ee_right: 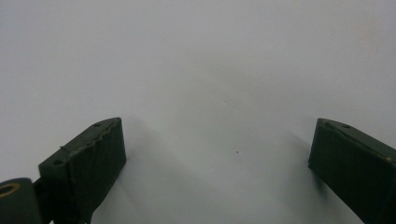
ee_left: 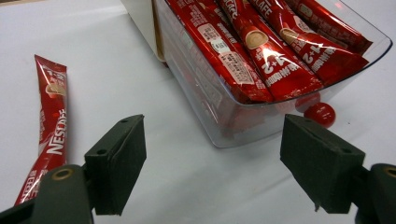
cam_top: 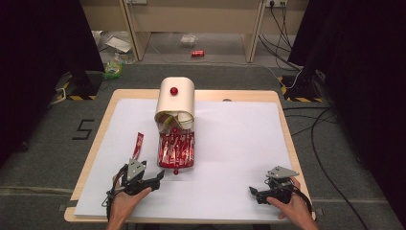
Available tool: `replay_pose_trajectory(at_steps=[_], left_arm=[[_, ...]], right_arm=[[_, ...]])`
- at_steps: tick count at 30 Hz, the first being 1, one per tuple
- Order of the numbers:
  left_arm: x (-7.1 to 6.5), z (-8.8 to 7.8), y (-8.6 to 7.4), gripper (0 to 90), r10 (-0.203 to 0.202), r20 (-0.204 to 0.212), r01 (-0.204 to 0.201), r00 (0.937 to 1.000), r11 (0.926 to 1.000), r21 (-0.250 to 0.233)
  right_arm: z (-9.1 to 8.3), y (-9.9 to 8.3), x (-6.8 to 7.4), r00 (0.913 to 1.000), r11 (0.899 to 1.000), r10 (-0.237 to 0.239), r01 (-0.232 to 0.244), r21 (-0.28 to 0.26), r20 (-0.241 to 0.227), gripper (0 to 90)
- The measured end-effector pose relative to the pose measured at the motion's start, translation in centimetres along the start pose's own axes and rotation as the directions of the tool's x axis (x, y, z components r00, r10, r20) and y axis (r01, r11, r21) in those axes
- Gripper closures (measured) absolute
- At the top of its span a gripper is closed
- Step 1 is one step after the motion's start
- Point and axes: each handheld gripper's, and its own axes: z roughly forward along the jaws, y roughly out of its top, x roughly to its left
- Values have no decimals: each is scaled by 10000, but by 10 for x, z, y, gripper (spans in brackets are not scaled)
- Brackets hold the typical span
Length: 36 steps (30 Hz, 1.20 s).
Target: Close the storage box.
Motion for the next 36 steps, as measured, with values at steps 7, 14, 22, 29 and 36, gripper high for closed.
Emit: replay_pose_trajectory(at_steps=[7,14,22,29,36], left_arm=[[1,3,1,200,-50,10,50,10000,10000,28],[1,5,3,193,-185,105,185,9998,9998,-6],[1,8,9,192,-353,165,357,9992,9991,-235],[2,10,13,192,-514,174,520,9985,9980,-365],[4,14,15,187,-621,243,630,9978,9974,-358]], right_arm=[[0,0,0,10000,10000,15,-15,8,2,44],[0,0,0,10000,10000,25,-25,12,1,44],[0,0,0,10000,10000,13,-13,6,4,44],[0,0,0,10000,10000,15,-15,10,3,44],[0,0,0,10000,10000,34,-34,13,-5,44]])
